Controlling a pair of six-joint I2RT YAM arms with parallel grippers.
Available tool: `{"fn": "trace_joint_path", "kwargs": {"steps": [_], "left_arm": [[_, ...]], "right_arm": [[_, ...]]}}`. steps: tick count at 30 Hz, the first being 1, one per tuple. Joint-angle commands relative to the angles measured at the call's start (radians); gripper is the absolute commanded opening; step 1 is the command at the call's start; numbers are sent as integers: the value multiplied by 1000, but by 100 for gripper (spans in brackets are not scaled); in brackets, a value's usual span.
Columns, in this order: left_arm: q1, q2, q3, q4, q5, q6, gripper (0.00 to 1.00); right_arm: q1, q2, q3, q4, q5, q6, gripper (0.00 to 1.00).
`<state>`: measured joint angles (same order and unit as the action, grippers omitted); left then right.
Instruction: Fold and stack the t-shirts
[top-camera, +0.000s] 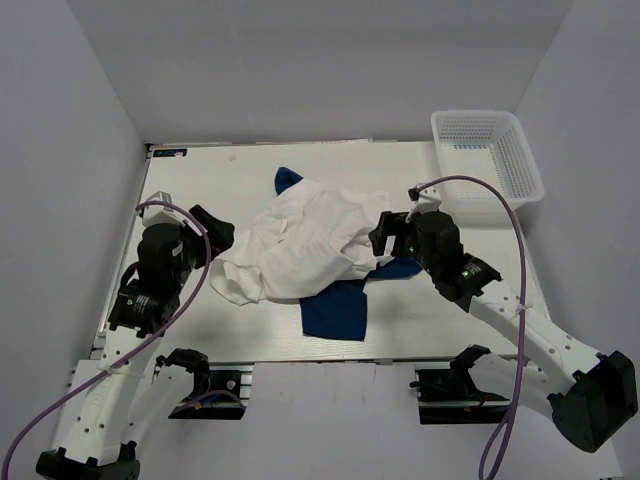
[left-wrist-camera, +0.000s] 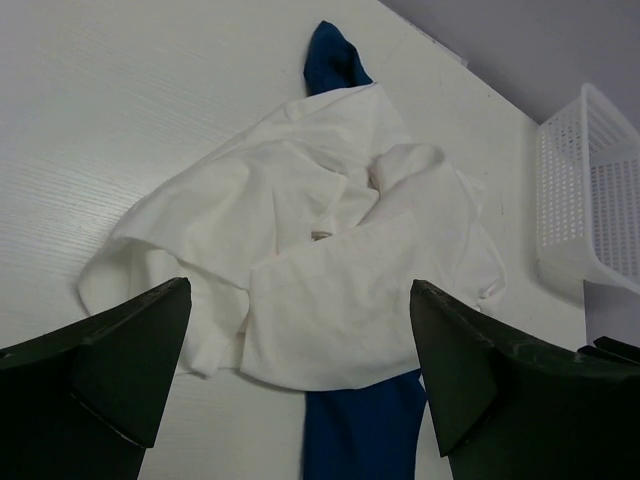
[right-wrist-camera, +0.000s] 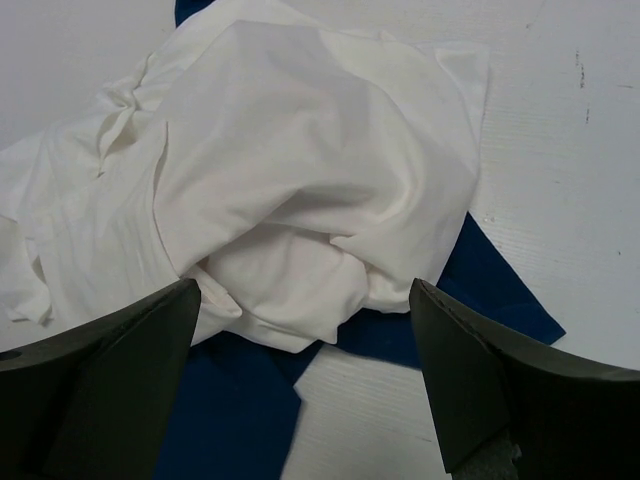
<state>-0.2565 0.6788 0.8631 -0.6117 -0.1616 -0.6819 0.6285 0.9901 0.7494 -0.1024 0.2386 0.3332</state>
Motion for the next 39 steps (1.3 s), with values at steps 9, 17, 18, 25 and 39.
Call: {"fn": "trace_joint_path", "kwargs": {"steps": [9,17,18,25,39], "left_arm": [[7,19,-48,0,13,-25,100],[-3,8,-79,9,33,-25,100],[-3,8,-79,9,33,-25,100],[-3,18,-82,18,22,-25,100],[-3,36,-97,-23,11,-25,100]], "right_arm": [[5,166,114,15,-110,-29,91],[65,554,249,49,-93,-71,91],[72,579,260,56,-102,-79,91],[106,730,367,150,-87,-122,25],[-108,536,990,-85,238,-246,0]]}}
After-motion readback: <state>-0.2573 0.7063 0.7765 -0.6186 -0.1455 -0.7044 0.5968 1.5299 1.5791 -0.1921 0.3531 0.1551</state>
